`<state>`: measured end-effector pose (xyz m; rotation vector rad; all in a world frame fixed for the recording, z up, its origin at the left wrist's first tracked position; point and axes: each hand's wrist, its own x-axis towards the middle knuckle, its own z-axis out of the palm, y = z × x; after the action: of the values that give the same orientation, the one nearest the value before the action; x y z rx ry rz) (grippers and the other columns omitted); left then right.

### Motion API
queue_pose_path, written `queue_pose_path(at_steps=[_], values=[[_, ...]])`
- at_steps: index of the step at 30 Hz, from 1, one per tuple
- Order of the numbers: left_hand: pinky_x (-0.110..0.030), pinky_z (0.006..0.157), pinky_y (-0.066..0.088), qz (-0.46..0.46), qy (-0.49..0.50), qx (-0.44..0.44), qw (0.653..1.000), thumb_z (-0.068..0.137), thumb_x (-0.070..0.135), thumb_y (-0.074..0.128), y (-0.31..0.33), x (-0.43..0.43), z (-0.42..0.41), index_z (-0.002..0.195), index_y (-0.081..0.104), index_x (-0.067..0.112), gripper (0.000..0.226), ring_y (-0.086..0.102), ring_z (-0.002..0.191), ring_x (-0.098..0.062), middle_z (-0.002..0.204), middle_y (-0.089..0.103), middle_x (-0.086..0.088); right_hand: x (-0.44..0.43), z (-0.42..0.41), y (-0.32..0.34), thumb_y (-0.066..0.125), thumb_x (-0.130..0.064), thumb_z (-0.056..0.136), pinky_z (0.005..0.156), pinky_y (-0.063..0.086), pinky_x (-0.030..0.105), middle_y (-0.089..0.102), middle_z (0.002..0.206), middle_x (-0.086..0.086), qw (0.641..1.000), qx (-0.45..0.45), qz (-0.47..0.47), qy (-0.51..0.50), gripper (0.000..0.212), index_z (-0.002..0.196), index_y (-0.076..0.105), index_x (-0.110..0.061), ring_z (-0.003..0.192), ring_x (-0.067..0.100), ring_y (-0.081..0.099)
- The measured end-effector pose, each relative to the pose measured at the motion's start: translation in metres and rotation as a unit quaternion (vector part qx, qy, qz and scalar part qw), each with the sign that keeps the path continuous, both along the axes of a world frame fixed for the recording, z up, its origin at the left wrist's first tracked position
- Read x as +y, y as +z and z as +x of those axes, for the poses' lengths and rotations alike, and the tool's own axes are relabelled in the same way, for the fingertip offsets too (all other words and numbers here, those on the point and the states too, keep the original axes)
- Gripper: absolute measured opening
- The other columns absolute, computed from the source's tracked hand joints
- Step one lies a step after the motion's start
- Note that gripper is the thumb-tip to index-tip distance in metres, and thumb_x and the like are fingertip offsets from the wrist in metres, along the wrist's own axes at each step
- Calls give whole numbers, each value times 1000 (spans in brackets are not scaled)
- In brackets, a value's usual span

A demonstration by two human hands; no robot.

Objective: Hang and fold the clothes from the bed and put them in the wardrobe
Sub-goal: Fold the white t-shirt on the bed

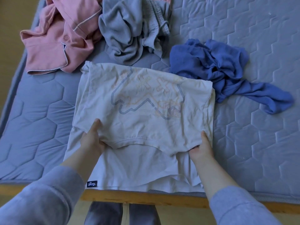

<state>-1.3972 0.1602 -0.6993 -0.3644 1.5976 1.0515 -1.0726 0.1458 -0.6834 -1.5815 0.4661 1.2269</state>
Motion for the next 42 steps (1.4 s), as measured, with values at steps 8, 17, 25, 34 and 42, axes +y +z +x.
queue_pose_path(at_steps=[8, 17, 25, 34, 42], values=[[-42, 98, 50, 4, -15, 12, 1000, 86, 21, 72, -5, -1, -11, 135, 51, 11, 54, 62, 113, -21, 128, 63, -5, -8, -2, -1, 67, -16, 90, 100, 48, 50, 61, 130, 13, 998, -41, -49, -17, 43, 131, 57, -7, 115, 30, 61], [-37, 77, 53, -49, -12, 51, 997, 87, 16, 70, 6, -32, -30, 136, 51, 18, 53, 63, 106, -20, 129, 62, -2, -43, 6, 15, 61, -12, 94, 44, 53, 19, 66, 111, 2, 995, -47, -78, -29, 9, 101, 63, -15, 69, 9, 63], [-40, 84, 52, -28, -106, -22, 994, 78, 30, 77, 13, -49, -24, 115, 60, 21, 41, 66, 99, -20, 112, 69, -2, -59, 1, 16, 64, -35, 90, 75, 51, 33, 75, 95, 6, 989, 78, -49, 113, 26, 108, 64, -17, 95, 20, 65], [-35, 67, 61, -66, -210, -101, 970, 72, 11, 77, 23, -77, -1, 113, 64, 2, 43, 71, 88, -26, 103, 73, -13, -82, -17, 20, 61, -8, 93, 31, 30, 14, 55, 68, 0, 980, 60, -82, 171, 2, 92, 61, -10, 39, 3, 48], [-40, 69, 55, -118, -237, -11, 964, 81, 9, 75, 18, -93, -2, 114, 58, -4, 40, 65, 91, -35, 109, 67, -24, -97, -18, 14, 69, -22, 89, 41, 41, 20, 61, 65, 4, 942, -68, -149, 292, 16, 91, 63, -7, 53, 13, 53]])
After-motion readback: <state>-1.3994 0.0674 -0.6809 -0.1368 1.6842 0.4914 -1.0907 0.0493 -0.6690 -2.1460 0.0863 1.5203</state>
